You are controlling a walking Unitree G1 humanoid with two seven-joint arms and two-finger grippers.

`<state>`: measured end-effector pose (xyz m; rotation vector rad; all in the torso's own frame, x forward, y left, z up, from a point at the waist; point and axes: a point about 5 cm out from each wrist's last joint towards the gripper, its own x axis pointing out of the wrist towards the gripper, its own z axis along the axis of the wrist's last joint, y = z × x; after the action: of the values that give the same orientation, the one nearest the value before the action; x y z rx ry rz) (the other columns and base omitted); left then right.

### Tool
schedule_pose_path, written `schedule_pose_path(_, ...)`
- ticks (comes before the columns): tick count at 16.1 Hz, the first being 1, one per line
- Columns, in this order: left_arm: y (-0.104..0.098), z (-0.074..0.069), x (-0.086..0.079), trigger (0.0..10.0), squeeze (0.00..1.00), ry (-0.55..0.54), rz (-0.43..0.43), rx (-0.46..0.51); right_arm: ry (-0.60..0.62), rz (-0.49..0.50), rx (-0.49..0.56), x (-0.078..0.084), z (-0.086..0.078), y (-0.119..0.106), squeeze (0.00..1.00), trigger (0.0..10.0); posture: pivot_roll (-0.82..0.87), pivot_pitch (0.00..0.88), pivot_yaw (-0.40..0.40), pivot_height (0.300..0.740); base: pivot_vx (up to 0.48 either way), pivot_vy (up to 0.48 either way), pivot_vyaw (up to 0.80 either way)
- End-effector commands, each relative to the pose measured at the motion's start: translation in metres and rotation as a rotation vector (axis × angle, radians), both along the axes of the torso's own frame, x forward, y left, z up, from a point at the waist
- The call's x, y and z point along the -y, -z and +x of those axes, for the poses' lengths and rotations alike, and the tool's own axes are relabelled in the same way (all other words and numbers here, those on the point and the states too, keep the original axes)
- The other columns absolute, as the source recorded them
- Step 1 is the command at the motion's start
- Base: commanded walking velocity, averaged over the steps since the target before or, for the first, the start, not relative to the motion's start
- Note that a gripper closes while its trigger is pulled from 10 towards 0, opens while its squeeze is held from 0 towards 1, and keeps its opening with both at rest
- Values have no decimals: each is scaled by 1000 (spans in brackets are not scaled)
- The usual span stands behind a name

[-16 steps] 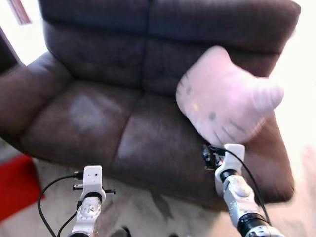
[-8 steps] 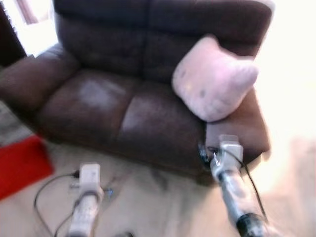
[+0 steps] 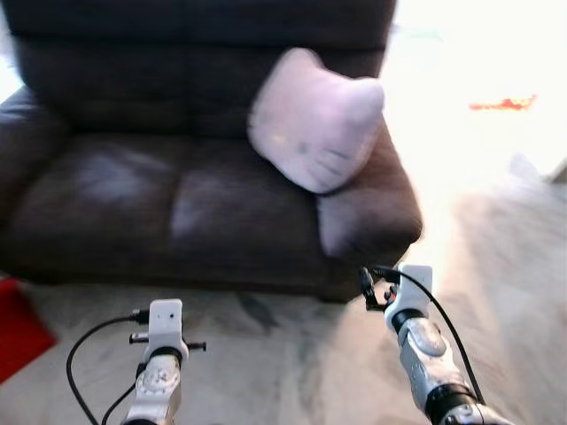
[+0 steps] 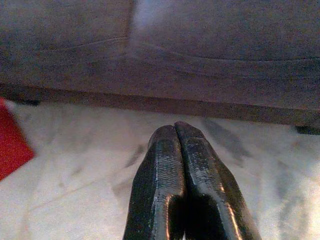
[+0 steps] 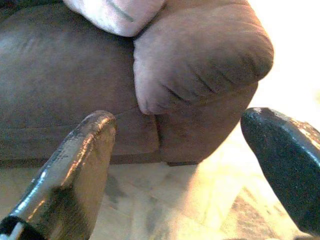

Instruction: Move the pillow to the sofa from floor

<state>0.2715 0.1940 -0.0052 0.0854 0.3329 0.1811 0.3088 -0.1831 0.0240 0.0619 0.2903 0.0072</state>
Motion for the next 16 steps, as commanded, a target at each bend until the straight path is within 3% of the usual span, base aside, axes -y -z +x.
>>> schedule_pose_path(1,7,-6,-5,10000,0,-13,-7,-46,-2,3,-35,-2,-4,7,0,10000,59,118,-41,740,0,0,-800)
schedule_pose_path(4,14,-10,-5,10000,0,15,-6,-108,7,-13,-83,-1,-11,15,0,10000,55,116,-40,740,0,0,-788)
schedule_pose_path(6,22,-14,-3,10000,0,61,-5,-191,20,-63,-173,4,-21,28,0,10000,57,115,-39,740,0,0,-394)
schedule_pose_path(7,26,-16,-3,10000,0,77,11,-238,25,-100,-265,8,-33,42,0,10000,59,114,-36,740,0,0,0)
schedule_pose_path(10,33,-21,0,10000,0,98,23,-305,144,-9,-396,22,-59,64,0,10000,59,112,-32,740,0,0,0)
schedule_pose_path(11,34,-23,0,10000,0,101,27,-315,162,-10,-419,25,-65,67,0,10000,57,113,-30,740,0,0,0)
schedule_pose_path(12,38,-28,-3,10000,0,93,26,-348,196,-27,-480,35,-81,77,0,10000,57,114,-27,740,0,0,0)
schedule_pose_path(15,44,-38,-9,10000,0,51,-2,-377,218,-65,-569,49,-113,92,0,10000,55,106,-20,740,0,0,0)
schedule_pose_path(16,45,-39,-10,10000,0,51,-4,-383,211,-67,-575,49,-116,94,0,10000,53,104,-19,740,0,0,0)
